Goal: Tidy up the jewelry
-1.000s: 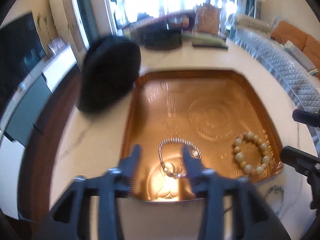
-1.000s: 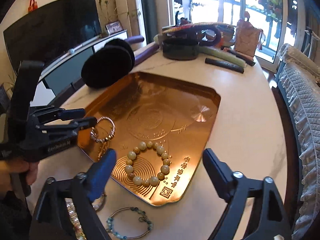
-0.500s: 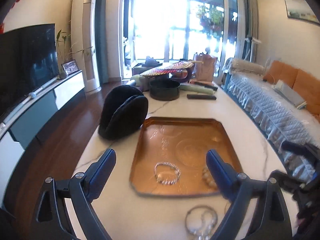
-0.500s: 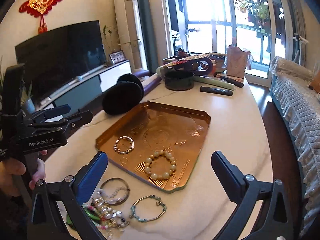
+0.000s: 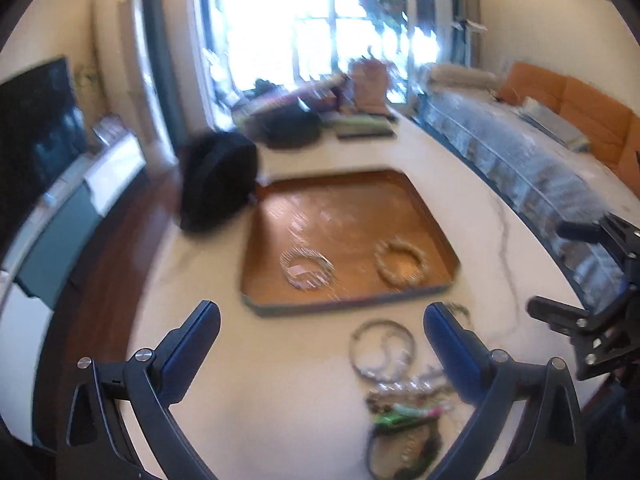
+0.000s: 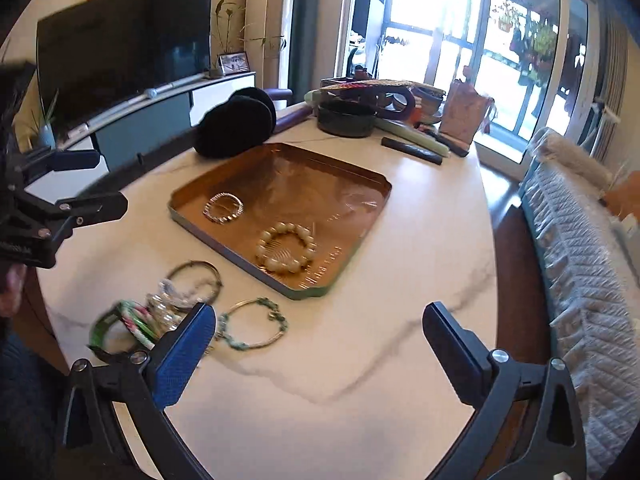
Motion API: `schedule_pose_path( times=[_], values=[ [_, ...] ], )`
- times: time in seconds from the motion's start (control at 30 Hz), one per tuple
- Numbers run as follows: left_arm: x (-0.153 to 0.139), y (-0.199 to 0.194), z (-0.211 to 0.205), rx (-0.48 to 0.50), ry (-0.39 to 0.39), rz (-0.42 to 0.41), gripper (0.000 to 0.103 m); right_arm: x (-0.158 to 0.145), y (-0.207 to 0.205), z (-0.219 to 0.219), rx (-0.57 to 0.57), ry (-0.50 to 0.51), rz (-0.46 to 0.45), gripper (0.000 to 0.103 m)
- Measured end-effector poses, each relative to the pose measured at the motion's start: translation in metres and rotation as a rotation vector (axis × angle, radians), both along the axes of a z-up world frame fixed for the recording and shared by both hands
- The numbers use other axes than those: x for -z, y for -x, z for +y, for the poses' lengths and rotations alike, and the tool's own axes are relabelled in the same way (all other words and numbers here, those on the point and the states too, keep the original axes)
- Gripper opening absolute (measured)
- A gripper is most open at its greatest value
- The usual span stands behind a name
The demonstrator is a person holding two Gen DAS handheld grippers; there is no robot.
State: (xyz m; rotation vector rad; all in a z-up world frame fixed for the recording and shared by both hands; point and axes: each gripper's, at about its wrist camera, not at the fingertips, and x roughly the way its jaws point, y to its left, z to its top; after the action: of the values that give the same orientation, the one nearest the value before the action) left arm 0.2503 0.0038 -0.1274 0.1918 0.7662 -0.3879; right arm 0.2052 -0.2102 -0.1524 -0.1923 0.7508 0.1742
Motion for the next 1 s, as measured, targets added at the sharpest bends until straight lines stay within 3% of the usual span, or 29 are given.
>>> schedule_pose_path(
  times=[0.03,0.17,0.2,0.27,0.3,0.33,0.4,0.57,0.77,0.87,0.93,1.0],
  values=[
    [0.006,-0.005,-0.003,0.019,0.006,0.048,0.101,0.002,-0.001,0.0,-0.017,-0.013,0.01,0.103],
    [0.013,-0.015,-0.007,0.045,0.019,0.098,0.1,0.008,-0.002,-0.002,-0.085,-0.086,0.041,0.1],
    [0.014,-0.015,-0.006,0.061,0.033,0.108,0.094,0.011,-0.004,-0.001,-0.105,-0.09,0.047,0.096],
    [0.018,-0.024,-0.006,0.093,0.052,0.151,0.067,0.018,-0.01,0.004,-0.17,-0.075,0.068,0.076],
    [0.023,-0.027,-0.008,0.098,0.046,0.172,0.048,0.022,-0.013,0.007,-0.201,-0.047,0.073,0.058],
    [0.03,-0.033,-0.009,0.108,0.033,0.202,0.037,0.026,-0.015,0.008,-0.219,-0.025,0.077,0.046],
    [0.042,-0.037,-0.012,0.125,0.01,0.234,0.029,0.036,-0.02,0.007,-0.244,-0.014,0.102,0.037],
    [0.063,-0.04,-0.024,0.176,-0.05,0.278,0.028,0.057,-0.038,0.005,-0.266,-0.035,0.188,0.031],
    [0.085,-0.045,-0.041,0.199,-0.126,0.326,0.028,0.067,-0.048,0.015,-0.278,-0.008,0.203,0.029],
    [0.085,-0.049,-0.043,0.194,-0.116,0.329,0.028,0.073,-0.053,0.018,-0.287,-0.007,0.231,0.026],
    [0.085,-0.051,-0.041,0.185,-0.102,0.335,0.021,0.073,-0.053,0.021,-0.294,-0.005,0.226,0.018],
    [0.085,-0.053,-0.04,0.19,-0.101,0.338,0.006,0.073,-0.052,0.024,-0.301,0.005,0.218,0.008]
  ],
)
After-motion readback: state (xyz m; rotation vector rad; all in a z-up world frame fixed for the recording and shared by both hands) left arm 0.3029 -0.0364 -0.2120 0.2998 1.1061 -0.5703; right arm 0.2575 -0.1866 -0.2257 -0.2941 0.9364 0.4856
